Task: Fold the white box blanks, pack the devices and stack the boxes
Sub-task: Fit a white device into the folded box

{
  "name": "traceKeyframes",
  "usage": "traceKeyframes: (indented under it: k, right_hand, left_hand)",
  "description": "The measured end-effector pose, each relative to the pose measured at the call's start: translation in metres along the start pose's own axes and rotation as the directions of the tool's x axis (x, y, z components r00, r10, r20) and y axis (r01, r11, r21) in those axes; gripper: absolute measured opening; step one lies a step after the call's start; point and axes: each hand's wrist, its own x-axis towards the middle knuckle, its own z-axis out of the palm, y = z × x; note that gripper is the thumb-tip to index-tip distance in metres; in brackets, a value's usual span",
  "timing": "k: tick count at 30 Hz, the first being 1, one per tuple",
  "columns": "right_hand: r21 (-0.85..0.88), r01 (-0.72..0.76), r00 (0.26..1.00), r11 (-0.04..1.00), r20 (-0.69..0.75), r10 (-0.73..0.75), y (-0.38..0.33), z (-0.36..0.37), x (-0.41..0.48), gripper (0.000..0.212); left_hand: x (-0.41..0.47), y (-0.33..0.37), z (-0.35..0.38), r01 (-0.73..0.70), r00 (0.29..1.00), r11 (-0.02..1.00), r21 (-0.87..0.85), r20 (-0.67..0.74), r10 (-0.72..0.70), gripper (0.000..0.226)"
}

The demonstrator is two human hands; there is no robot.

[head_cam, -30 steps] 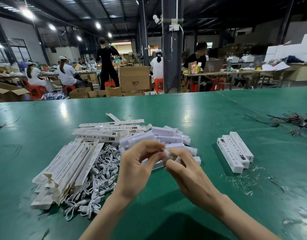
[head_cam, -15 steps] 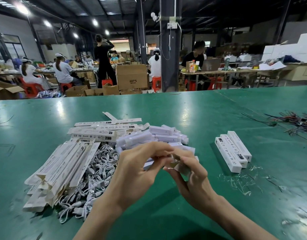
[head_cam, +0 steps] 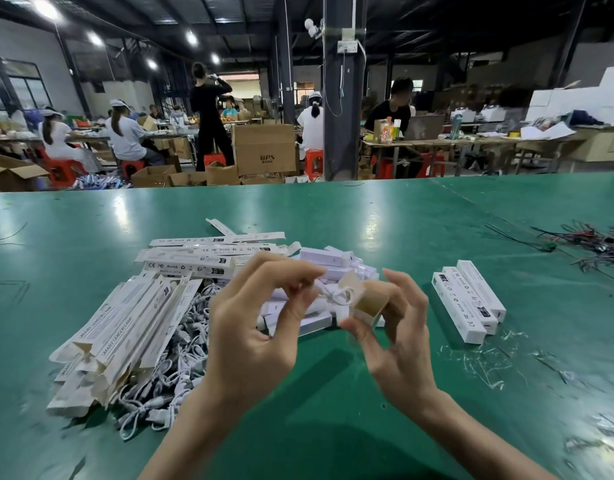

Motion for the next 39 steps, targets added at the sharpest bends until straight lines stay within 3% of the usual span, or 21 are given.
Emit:
traceKeyframes:
  k: [4, 8, 12, 17, 21, 24, 31, 39]
  right_hand:
    - [-0.167, 0.047, 0.999, 0.985, 0.009, -0.047, -0.006, 0.000, 0.001, 0.050]
    - [-0.143, 0.093, 0.991, 0.985, 0.108, -0.078, -0.009, 0.004, -0.002, 0.039]
    - [-0.011, -0.018, 0.969, 1.000, 0.245, 0.020, -0.005, 0.007, -0.009, 0.057]
    - [0.031, -0.095, 0.949, 0.995, 0.304, 0.082, -0.001, 0.007, -0.014, 0.057]
    - [0.005, -0.082, 0.955, 0.997, 0.288, 0.077, -0.004, 0.009, -0.014, 0.051]
    - [-0.025, -0.066, 0.955, 0.997, 0.287, 0.071, -0.005, 0.009, -0.014, 0.039]
    - [-0.065, -0.038, 0.949, 0.997, 0.310, 0.056, -0.003, 0.010, -0.011, 0.037]
    - [-0.098, -0.099, 0.930, 0.990, 0.345, 0.128, 0.001, 0.006, -0.009, 0.029]
  left_hand:
    - [-0.004, 0.001, 0.003, -0.078, 0.993, 0.997, 0.022, -0.090, 0.080, 0.032]
    - [-0.007, 0.002, 0.004, -0.101, 0.969, 0.994, 0.045, -0.222, 0.108, 0.033]
    - [-0.008, 0.007, 0.008, -0.128, 0.957, 0.986, -0.102, -0.272, 0.096, 0.045]
    - [-0.015, 0.009, 0.011, -0.129, 0.984, 0.986, -0.103, -0.139, 0.114, 0.034]
    - [-0.015, 0.004, 0.007, -0.084, 0.995, 0.996, 0.007, 0.050, 0.084, 0.033]
    - [-0.013, 0.003, 0.005, -0.064, 0.988, 0.995, 0.071, 0.145, 0.053, 0.040]
    - [-0.011, 0.002, 0.009, -0.127, 0.944, 0.976, 0.179, 0.323, 0.063, 0.032]
    - [-0.007, -0.003, 0.008, -0.015, 0.957, 0.951, 0.309, 0.279, -0.075, 0.006]
